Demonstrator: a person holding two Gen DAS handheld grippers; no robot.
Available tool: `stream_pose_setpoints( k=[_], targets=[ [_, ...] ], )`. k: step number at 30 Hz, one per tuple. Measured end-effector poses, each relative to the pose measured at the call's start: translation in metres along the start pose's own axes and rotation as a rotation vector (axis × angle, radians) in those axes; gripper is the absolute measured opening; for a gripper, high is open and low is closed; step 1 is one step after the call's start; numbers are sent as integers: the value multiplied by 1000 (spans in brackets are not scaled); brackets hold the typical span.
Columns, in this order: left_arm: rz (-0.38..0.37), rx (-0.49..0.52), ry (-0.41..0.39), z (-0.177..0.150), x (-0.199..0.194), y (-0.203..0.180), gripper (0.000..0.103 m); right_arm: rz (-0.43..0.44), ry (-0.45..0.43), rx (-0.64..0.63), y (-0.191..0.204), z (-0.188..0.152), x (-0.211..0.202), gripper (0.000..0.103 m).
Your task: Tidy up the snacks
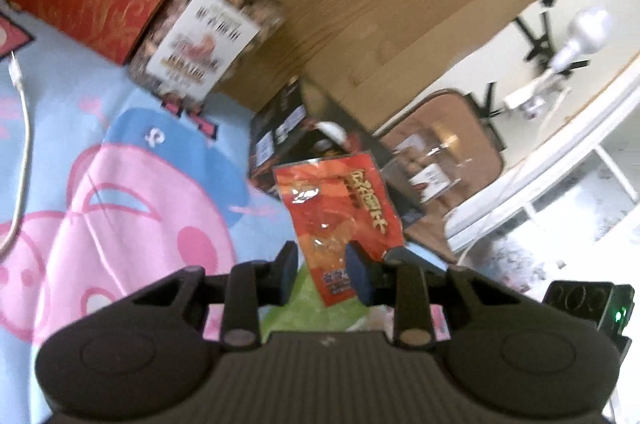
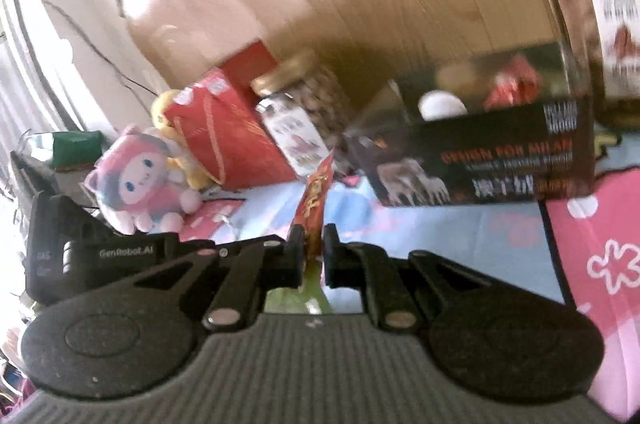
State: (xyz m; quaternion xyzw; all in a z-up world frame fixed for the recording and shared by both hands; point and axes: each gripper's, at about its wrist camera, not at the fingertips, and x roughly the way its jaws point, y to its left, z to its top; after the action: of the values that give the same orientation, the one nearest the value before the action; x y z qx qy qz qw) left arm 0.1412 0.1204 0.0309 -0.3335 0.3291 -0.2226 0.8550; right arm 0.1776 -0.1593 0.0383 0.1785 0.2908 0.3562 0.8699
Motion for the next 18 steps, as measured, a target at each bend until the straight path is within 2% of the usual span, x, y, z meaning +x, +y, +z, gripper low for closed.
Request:
stream_pose_setpoints(
  k=[5,11,14,18],
  targets=[
    [-50,48,-39,-5,-27,-27,27,17,-97,-60,30,-8,-33,12],
    [-107,138,-30,-21,-43,-67,28,-16,-201,-92,52,-24,-82,11],
    [-116,169,8,-36,-40,-79,31,-27,-199,-53,50,-41,-100,11],
    [-96,180,79,-62,-29,-82,31,-12,-146,10,44,-70,-111,11]
  ],
)
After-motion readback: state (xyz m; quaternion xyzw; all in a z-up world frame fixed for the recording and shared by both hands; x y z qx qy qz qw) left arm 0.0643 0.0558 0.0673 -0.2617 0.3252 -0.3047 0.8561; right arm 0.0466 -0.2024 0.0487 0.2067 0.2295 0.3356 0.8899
